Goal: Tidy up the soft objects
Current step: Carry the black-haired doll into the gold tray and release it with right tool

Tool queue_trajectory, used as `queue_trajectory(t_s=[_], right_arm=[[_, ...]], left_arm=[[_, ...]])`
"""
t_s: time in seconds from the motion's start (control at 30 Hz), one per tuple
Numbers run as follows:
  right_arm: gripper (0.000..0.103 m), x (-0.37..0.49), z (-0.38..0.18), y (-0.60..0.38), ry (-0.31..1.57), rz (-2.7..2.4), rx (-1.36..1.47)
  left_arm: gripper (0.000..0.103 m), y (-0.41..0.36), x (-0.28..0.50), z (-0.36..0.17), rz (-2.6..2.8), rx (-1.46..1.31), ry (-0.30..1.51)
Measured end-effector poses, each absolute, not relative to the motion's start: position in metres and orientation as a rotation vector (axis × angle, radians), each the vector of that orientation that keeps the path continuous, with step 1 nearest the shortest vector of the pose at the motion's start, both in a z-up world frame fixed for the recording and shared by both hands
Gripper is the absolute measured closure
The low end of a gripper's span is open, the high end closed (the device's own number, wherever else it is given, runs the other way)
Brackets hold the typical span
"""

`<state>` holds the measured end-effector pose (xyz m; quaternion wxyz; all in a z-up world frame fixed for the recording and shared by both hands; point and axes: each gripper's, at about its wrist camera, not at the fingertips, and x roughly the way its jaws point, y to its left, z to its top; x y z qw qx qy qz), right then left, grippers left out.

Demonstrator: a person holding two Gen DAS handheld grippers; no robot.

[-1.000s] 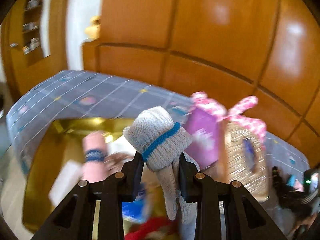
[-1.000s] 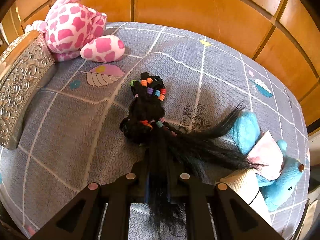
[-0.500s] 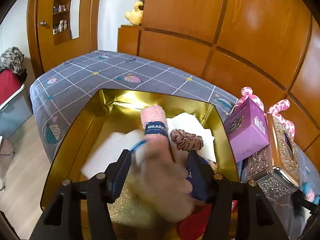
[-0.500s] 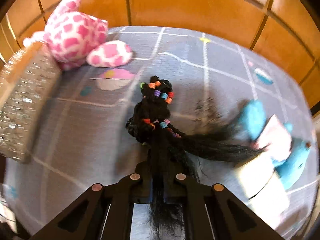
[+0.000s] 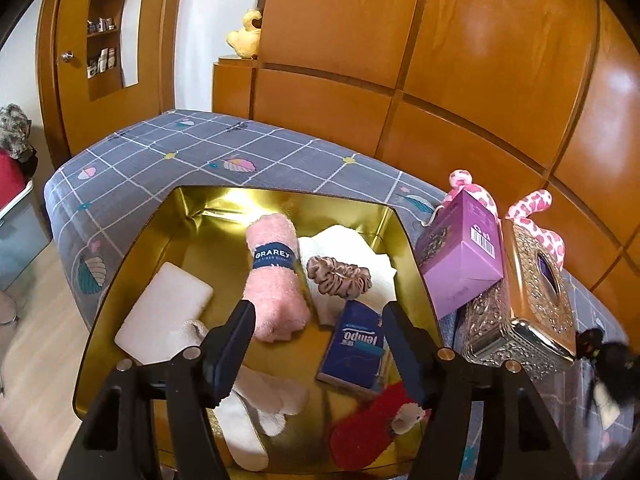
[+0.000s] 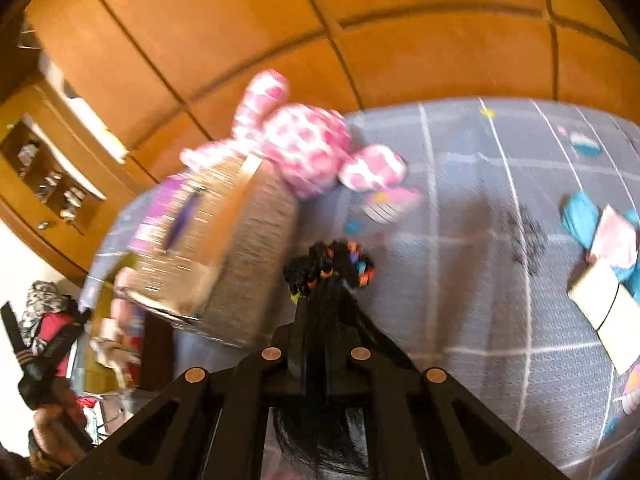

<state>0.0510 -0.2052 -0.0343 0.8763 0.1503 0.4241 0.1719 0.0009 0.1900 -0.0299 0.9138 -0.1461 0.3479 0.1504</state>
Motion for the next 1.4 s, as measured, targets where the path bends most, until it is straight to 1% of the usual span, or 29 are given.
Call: queue_trajectory(t_s=[0.3,0.4,0.53,0.7,0.8,1.03,1.4], right_arm=[[0.100,0.029,0.022,-0.180,0.739,0.509,0.317],[0.100,0.023,0.034,-0.162,0.722,0.575,0.302],[0.100,0.025,0.035,-0.131,0.733,0.653,0.277],[0.100,0.036,0.020,-0.077,0.791,0.764,0.239],[0.100,0.045,0.010,-0.042,0.830,0.819,0.214],[0.100,0.062,-0.023,0.040,0.935,0.904,0.132],[0.100,0.061,-0.072,0.113,1.036,0.915,0.032]], left_arm=[[0.036,0.189,-0.001,-0.028,0.303,-0.299,0.714],[0.036,0.191,-0.003,-0.027,0.312,-0.300,0.712],[0.033,0.197,-0.007,-0.028,0.340,-0.297,0.709],[0.033,0.212,-0.014,-0.029,0.394,-0.301,0.702],[0.029,0.225,-0.022,-0.025,0.442,-0.309,0.680],[0.029,0.251,-0.035,-0.016,0.512,-0.323,0.640],[0.024,0.255,-0.042,-0.003,0.509,-0.326,0.600]])
